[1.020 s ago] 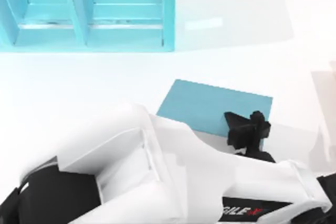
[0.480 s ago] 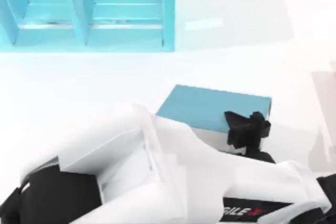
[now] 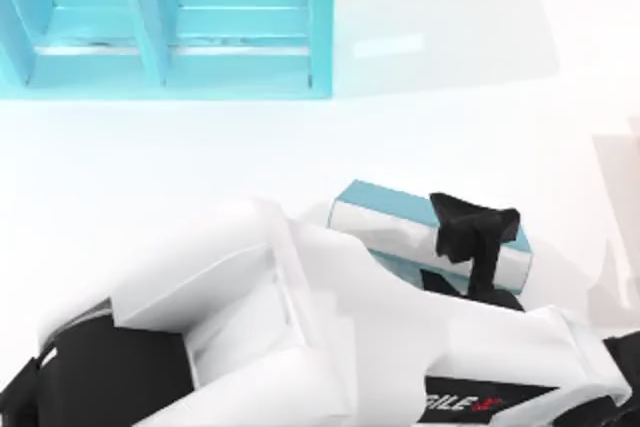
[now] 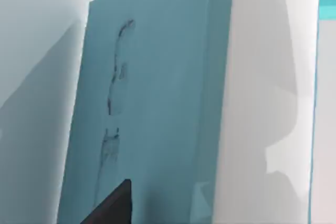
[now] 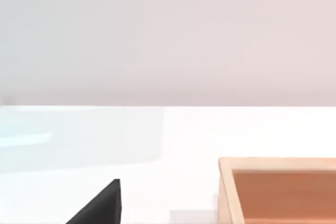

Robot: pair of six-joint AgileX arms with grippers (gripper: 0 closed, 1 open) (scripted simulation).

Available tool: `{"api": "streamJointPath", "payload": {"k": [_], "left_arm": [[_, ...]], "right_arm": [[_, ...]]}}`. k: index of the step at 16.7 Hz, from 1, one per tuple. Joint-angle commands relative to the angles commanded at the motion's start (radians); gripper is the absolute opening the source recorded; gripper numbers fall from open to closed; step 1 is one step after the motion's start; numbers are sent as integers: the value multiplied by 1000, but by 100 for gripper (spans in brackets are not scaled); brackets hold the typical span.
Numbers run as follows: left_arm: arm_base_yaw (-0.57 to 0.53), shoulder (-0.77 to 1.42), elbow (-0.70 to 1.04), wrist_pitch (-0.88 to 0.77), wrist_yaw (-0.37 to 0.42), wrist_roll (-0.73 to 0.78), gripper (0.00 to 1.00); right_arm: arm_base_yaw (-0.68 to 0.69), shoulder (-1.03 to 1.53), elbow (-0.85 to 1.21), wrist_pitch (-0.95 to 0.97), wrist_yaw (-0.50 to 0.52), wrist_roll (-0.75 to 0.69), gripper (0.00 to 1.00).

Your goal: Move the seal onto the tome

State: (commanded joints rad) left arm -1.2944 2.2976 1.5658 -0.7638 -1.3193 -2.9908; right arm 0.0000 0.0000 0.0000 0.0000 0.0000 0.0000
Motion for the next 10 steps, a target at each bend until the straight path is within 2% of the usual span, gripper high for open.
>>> {"api": "streamJointPath", "payload": {"k": [7,10], "left_arm": [[-2,2,-1,-1,1,-1,100],[-27,17,21,-66,11,-68,100]], "right_arm": [[0,0,0,0,0,0,100],[0,0,0,0,0,0,100]]}}
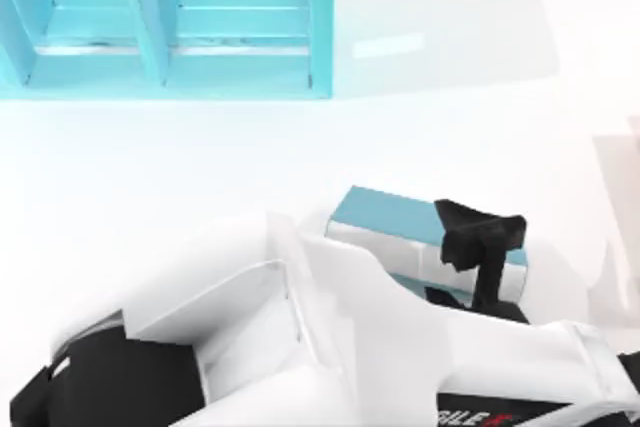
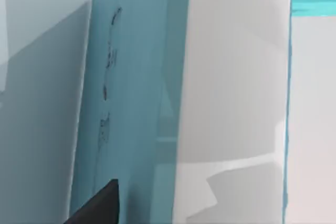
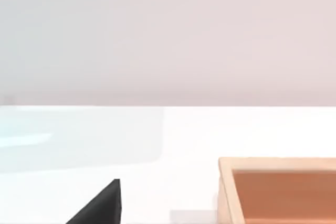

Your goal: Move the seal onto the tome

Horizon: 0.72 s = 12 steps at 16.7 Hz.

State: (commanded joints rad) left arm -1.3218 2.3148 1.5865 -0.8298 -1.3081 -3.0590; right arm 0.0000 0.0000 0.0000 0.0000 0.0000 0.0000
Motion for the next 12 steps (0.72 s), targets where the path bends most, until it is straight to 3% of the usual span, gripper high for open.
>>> {"api": "streamJointPath", "payload": {"k": [4,12], "left_arm": [[-75,43,63,-223,37,-233,100],[-270,133,198,-852,136,-829,100]], "right_arm": [[0,0,0,0,0,0,100],[0,0,0,0,0,0,100]]}}
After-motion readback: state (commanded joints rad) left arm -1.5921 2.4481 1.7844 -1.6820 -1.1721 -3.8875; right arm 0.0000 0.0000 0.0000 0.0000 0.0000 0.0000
